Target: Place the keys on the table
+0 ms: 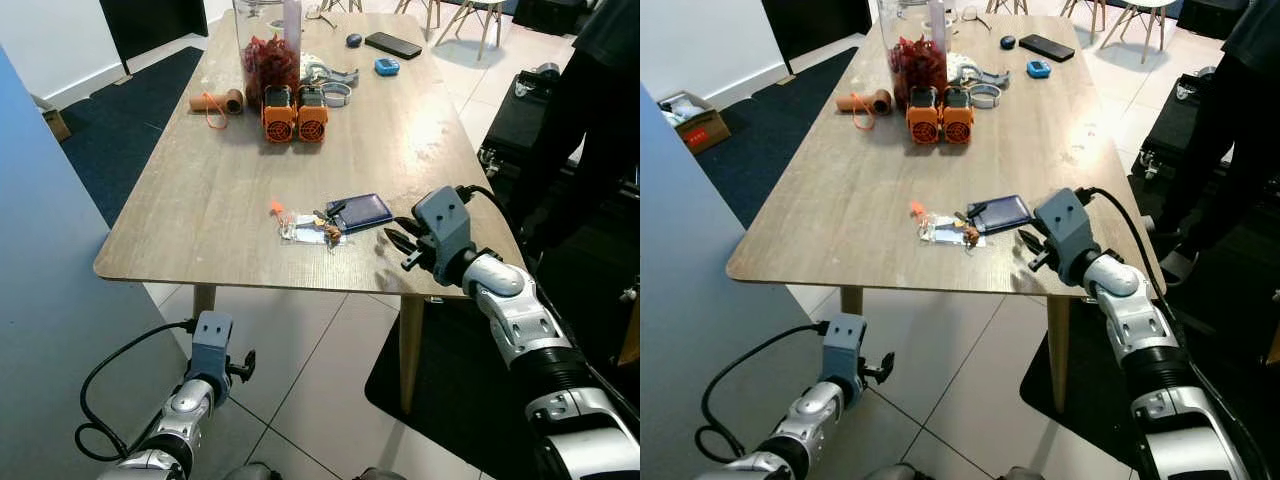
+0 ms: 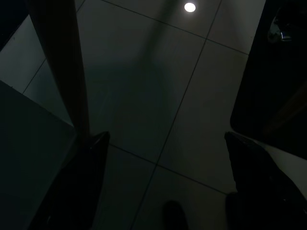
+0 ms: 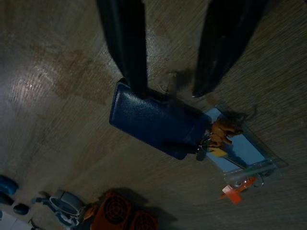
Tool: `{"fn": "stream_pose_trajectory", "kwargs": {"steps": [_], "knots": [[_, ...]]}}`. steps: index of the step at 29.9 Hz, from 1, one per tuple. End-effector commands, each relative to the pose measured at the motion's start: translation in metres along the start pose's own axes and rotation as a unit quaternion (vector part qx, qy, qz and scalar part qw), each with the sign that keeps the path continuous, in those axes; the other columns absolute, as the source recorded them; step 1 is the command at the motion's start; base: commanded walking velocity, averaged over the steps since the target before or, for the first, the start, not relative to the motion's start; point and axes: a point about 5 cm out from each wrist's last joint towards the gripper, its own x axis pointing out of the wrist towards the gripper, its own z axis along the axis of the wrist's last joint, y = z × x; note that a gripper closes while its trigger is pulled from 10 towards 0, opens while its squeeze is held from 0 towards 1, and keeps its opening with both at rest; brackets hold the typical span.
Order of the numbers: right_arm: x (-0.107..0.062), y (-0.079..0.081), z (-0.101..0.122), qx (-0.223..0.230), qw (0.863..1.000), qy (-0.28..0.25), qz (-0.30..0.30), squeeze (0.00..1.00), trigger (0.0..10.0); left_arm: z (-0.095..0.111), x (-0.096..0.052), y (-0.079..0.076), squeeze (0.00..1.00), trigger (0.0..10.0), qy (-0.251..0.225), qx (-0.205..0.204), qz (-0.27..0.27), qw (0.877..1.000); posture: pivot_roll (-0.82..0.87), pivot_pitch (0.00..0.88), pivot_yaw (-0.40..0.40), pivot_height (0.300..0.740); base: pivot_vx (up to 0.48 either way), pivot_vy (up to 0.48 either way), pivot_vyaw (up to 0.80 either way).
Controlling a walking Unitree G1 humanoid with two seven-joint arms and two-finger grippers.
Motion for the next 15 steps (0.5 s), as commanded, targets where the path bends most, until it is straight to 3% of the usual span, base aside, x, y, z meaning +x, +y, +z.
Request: {"fn": "stream_pose_trajectory", "kwargs": {"steps": [1, 5, 7, 8, 9, 10, 11, 12, 13, 14, 15], "knots": [[-0.003, -0.002, -0.001, -0.01, 1.0, 0.007, -0.007, 0.0, 10.0, -0.004, -0.002, 0.0, 0.0, 10.0, 0.004, 0.004, -0.002, 1.0, 0.02, 0.059, 0.005, 0.74, 0.0, 0.0, 0.0], [-0.007, -0.017, 0.01, -0.004, 0.997, -0.033, -0.066, 0.0, 10.0, -0.004, -0.002, 0.001, 0.0, 10.0, 0.004, 0.003, 0.0, 1.0, 0.02, 0.06, 0.005, 0.74, 0.0, 0.0, 0.0], [-0.014, -0.036, 0.018, 0.005, 0.988, -0.067, -0.141, 0.0, 10.0, -0.004, -0.002, 0.001, 0.0, 10.0, 0.004, 0.003, 0.001, 1.0, 0.02, 0.066, 0.002, 0.74, 0.0, 0.0, 0.0], [-0.014, -0.036, 0.018, 0.005, 0.988, -0.067, -0.141, 0.0, 10.0, -0.004, -0.002, 0.001, 0.0, 10.0, 0.004, 0.003, 0.001, 1.0, 0.02, 0.066, 0.002, 0.74, 0.0, 0.0, 0.0], [-0.022, -0.051, 0.02, 0.019, 0.975, -0.086, -0.204, 0.0, 10.0, -0.004, -0.002, 0.001, 0.0, 10.0, 0.004, 0.003, 0.002, 1.0, 0.02, 0.068, 0.0, 0.74, 0.0, 0.0, 0.0], [-0.04, -0.074, 0.018, 0.045, 0.946, -0.105, -0.304, 0.0, 10.0, -0.005, -0.003, 0.002, 0.0, 10.0, 0.005, 0.002, 0.003, 1.0, 0.02, 0.07, -0.001, 0.74, 0.0, 0.0, 0.0], [-0.04, -0.074, 0.018, 0.045, 0.946, -0.105, -0.304, 0.0, 10.0, -0.005, -0.003, 0.002, 0.0, 10.0, 0.005, 0.002, 0.003, 1.0, 0.02, 0.07, -0.001, 0.74, 0.0, 0.0, 0.0], [-0.067, -0.096, 0.005, 0.093, 0.896, -0.111, -0.419, 0.0, 10.0, -0.007, -0.003, 0.003, 0.0, 10.0, 0.006, 0.002, 0.004, 1.0, 0.02, 0.07, -0.001, 0.74, 0.0, 0.0, 0.0], [-0.067, -0.096, 0.005, 0.093, 0.896, -0.111, -0.419, 0.0, 10.0, -0.007, -0.003, 0.003, 0.0, 10.0, 0.006, 0.002, 0.004, 1.0, 0.02, 0.07, -0.001, 0.74, 0.0, 0.0, 0.0], [-0.087, -0.108, -0.006, 0.125, 0.854, -0.112, -0.493, 0.0, 10.0, -0.008, -0.004, 0.003, 0.0, 10.0, 0.007, 0.002, 0.005, 1.0, 0.02, 0.07, -0.001, 0.74, 0.0, 0.0, 0.0], [-0.117, -0.115, -0.035, 0.183, 0.791, -0.087, -0.577, 0.0, 10.0, -0.009, -0.005, 0.004, 0.0, 10.0, 0.008, 0.002, 0.006, 1.0, 0.02, 0.071, -0.002, 0.74, 0.0, 0.0, 0.0]]}}
